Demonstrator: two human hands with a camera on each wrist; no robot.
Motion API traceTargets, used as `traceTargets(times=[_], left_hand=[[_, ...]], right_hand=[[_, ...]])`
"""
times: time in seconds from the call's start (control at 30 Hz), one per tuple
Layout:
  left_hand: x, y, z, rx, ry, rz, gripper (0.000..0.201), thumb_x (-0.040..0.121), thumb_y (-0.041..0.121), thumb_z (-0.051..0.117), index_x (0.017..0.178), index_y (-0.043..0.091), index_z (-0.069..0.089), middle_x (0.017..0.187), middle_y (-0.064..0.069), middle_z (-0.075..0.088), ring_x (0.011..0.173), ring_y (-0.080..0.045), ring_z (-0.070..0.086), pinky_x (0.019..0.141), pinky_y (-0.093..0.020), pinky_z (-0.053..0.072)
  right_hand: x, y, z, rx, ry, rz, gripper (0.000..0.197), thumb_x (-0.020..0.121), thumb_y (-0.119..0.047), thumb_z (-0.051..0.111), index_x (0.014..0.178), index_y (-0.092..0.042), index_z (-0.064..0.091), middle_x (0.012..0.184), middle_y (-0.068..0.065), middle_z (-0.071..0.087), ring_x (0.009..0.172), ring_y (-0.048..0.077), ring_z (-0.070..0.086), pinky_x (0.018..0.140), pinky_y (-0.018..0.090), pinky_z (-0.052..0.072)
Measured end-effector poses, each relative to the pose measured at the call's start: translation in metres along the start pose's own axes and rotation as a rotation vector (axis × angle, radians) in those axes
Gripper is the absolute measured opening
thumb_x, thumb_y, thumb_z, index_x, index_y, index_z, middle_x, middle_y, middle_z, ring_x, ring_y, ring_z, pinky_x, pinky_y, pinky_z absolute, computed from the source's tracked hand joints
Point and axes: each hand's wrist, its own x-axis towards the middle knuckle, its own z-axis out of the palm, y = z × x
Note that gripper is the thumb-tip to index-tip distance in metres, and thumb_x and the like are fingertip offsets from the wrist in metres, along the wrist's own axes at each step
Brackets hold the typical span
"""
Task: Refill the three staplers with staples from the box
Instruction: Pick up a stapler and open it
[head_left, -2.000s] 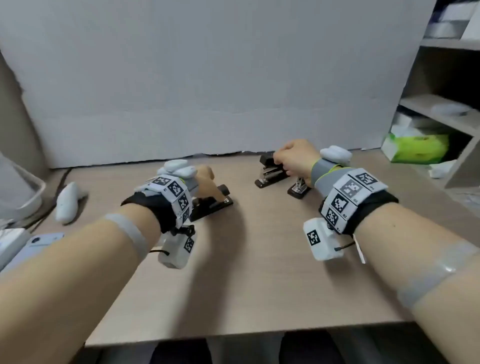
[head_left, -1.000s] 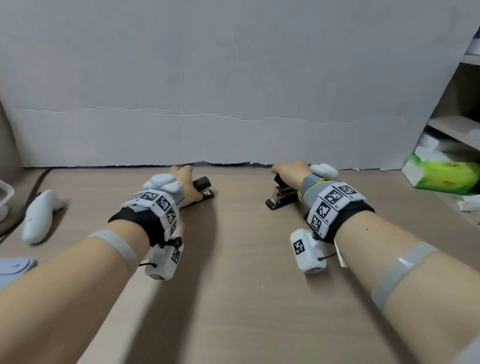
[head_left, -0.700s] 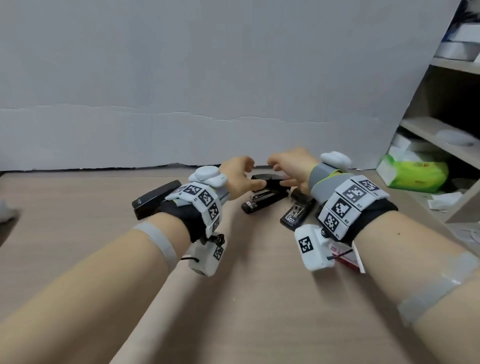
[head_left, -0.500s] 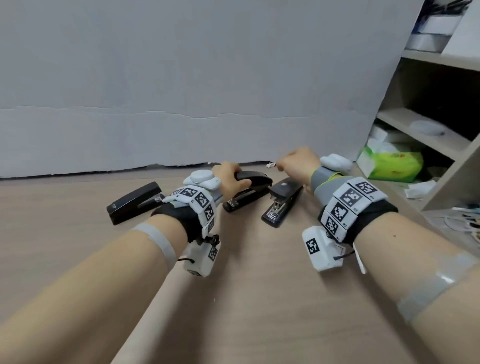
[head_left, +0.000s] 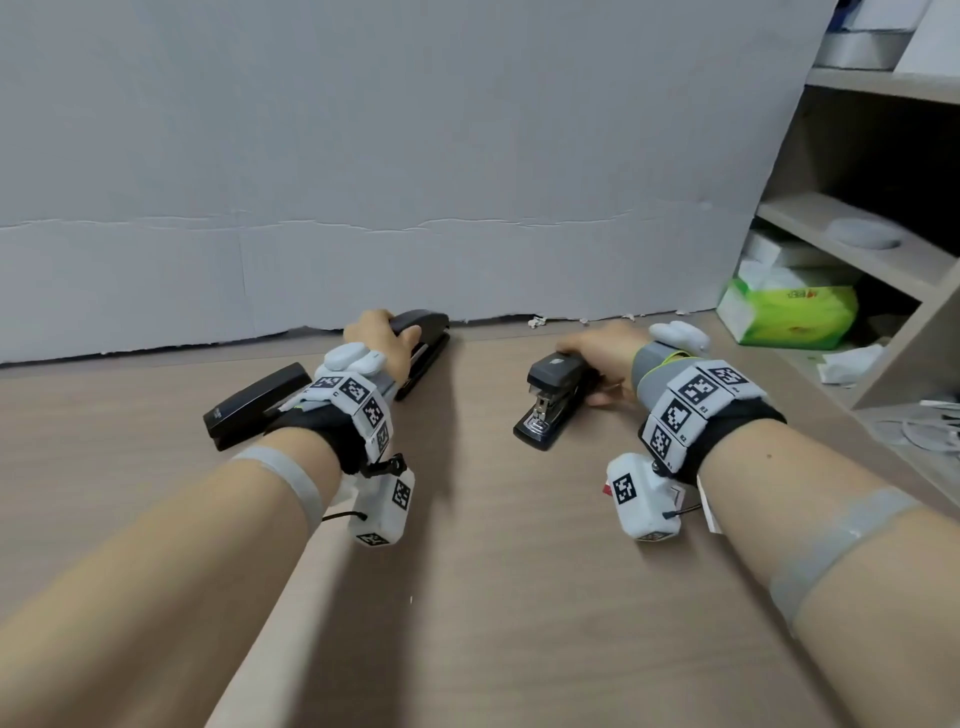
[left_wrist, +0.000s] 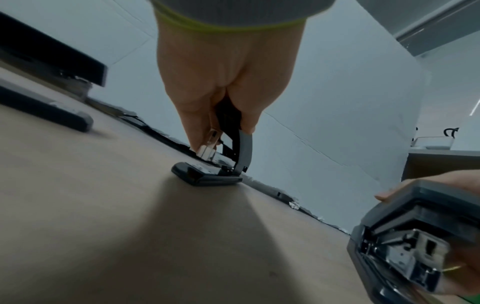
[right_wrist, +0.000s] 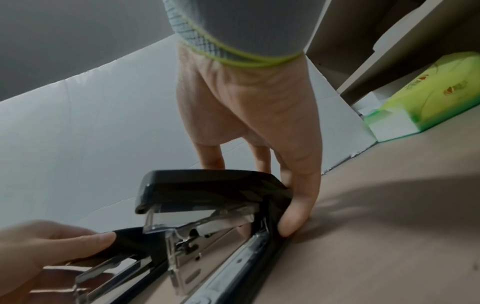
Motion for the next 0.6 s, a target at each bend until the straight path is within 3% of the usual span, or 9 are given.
traceTargets(times=[0.1, 0.2, 0.27, 0.33, 0.37, 0.4, 0.5, 0.53, 0.6], left_hand=[[0.001, 0.001, 0.000, 0.044, -0.040, -0.012, 0.031, 0.086, 0.044, 0.057, 0.095, 0.015, 0.062, 0.094, -0.012, 0.070, 0.080, -0.033, 0.063, 0.068, -0.034, 0.045], [-0.005, 0.006, 0.003, 0.040, -0.008, -0.028, 0.058, 0.086, 0.044, 0.063, 0.132, 0.012, 0.047, 0.130, -0.015, 0.053, 0.116, -0.037, 0.053, 0.094, -0.044, 0.044], [-0.017, 0.016, 0.000, -0.054, 0.180, 0.133, 0.057, 0.087, 0.036, 0.064, 0.135, 0.010, 0.046, 0.134, -0.017, 0.047, 0.123, -0.036, 0.045, 0.101, -0.043, 0.038], [-0.032, 0.027, -0.006, -0.143, 0.255, 0.358, 0.037, 0.090, 0.030, 0.059, 0.121, 0.011, 0.057, 0.118, -0.013, 0.059, 0.111, -0.029, 0.051, 0.097, -0.037, 0.041], [-0.040, 0.033, -0.009, -0.175, 0.161, 0.409, 0.030, 0.092, 0.032, 0.056, 0.115, 0.013, 0.061, 0.108, -0.009, 0.065, 0.102, -0.026, 0.056, 0.091, -0.035, 0.044], [-0.047, 0.038, -0.011, -0.186, -0.017, 0.398, 0.031, 0.093, 0.039, 0.054, 0.111, 0.015, 0.063, 0.101, -0.004, 0.068, 0.094, -0.024, 0.061, 0.087, -0.034, 0.049], [-0.072, 0.042, -0.020, -0.224, -0.596, 0.208, 0.052, 0.090, 0.060, 0.051, 0.112, 0.015, 0.066, 0.103, -0.002, 0.068, 0.092, -0.022, 0.065, 0.080, -0.039, 0.060], [-0.077, 0.039, -0.021, -0.222, -0.705, 0.176, 0.053, 0.087, 0.059, 0.057, 0.113, 0.014, 0.066, 0.103, -0.002, 0.066, 0.092, -0.020, 0.064, 0.077, -0.037, 0.061], [-0.082, 0.029, -0.025, -0.196, -0.780, 0.235, 0.046, 0.079, 0.046, 0.075, 0.111, 0.015, 0.067, 0.095, -0.002, 0.066, 0.085, -0.016, 0.064, 0.075, -0.033, 0.061]], right_hand=[[0.001, 0.003, -0.001, 0.067, -0.017, 0.005, 0.026, 0.078, -0.034, 0.072, 0.096, -0.018, 0.062, 0.087, 0.004, 0.063, 0.082, 0.023, 0.065, 0.062, 0.035, 0.059], [-0.001, 0.005, -0.001, 0.039, -0.026, 0.021, 0.024, 0.080, -0.031, 0.072, 0.092, -0.016, 0.058, 0.090, 0.007, 0.059, 0.075, 0.027, 0.063, 0.053, 0.034, 0.057], [-0.003, 0.007, -0.003, 0.006, -0.054, 0.048, 0.025, 0.081, -0.029, 0.071, 0.097, -0.012, 0.061, 0.096, 0.011, 0.062, 0.066, 0.030, 0.063, 0.049, 0.032, 0.055], [-0.008, 0.009, -0.005, -0.034, -0.090, 0.062, 0.022, 0.085, -0.018, 0.066, 0.103, -0.006, 0.065, 0.100, 0.013, 0.066, 0.060, 0.031, 0.065, 0.044, 0.031, 0.054], [-0.010, 0.010, -0.006, -0.045, -0.115, 0.070, 0.019, 0.086, -0.010, 0.063, 0.103, -0.002, 0.066, 0.098, 0.014, 0.067, 0.062, 0.032, 0.067, 0.042, 0.032, 0.055], [-0.013, 0.012, -0.006, -0.047, -0.138, 0.082, 0.016, 0.088, -0.004, 0.058, 0.100, 0.001, 0.066, 0.093, 0.014, 0.068, 0.063, 0.034, 0.069, 0.043, 0.035, 0.057], [-0.028, 0.019, -0.003, -0.044, -0.215, 0.112, 0.015, 0.094, 0.002, 0.047, 0.087, 0.004, 0.060, 0.073, 0.014, 0.062, 0.051, 0.031, 0.069, 0.052, 0.039, 0.060], [-0.032, 0.022, -0.001, -0.039, -0.237, 0.122, 0.016, 0.095, 0.003, 0.045, 0.086, 0.005, 0.059, 0.072, 0.015, 0.063, 0.050, 0.030, 0.069, 0.055, 0.038, 0.059], [-0.042, 0.028, 0.003, -0.022, -0.265, 0.117, 0.014, 0.093, 0.005, 0.048, 0.094, 0.007, 0.061, 0.081, 0.018, 0.065, 0.061, 0.031, 0.071, 0.059, 0.037, 0.060]])
